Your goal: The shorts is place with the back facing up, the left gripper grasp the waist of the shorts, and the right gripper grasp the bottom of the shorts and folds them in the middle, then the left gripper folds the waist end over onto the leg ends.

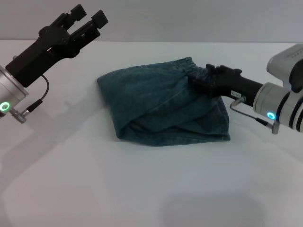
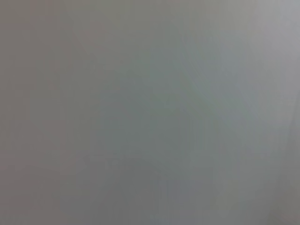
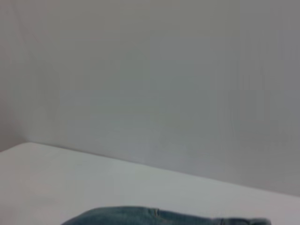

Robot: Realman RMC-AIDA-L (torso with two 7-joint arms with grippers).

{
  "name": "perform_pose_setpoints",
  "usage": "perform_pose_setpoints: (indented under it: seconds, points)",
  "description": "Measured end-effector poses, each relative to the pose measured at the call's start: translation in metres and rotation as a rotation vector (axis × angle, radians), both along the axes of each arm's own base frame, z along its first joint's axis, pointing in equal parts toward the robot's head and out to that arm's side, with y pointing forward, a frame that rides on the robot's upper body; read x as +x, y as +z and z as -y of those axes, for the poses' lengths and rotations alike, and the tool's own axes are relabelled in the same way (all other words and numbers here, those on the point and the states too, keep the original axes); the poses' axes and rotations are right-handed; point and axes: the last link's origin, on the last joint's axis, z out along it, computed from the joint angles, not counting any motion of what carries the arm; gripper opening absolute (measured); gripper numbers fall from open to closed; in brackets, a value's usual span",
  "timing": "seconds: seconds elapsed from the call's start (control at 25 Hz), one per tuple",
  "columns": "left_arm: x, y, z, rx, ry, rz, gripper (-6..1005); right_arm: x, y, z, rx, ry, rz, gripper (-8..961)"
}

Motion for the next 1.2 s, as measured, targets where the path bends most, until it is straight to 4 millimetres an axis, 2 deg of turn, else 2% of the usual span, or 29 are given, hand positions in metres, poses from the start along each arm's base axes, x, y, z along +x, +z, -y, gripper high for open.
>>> perform_pose_setpoints:
  seconds: [0.28,0.76,0.96,1.2]
  points:
    - [0.001,0.0,-0.001,0.001,-0.002,-0.003,847,0.01,-0.008,0.012,-0.034,-0.028,-0.005,660]
    - [-0.002,-0.005,0.0,-0.01,0.011,-0.001,847,0.026,-0.005,0.054,-0.071,0.036,-0.1,660]
    - [-0.003,-0.005,0.001,0.005,0.01,-0.013,847,0.028,0.02,0.082,0.105,0.212,-0.153,660]
    - [-0.008,-0.008,0.003,0.033,0.023,-0.017,847,0.034,0.057,0.096,0.387,0.271,-0.202,660]
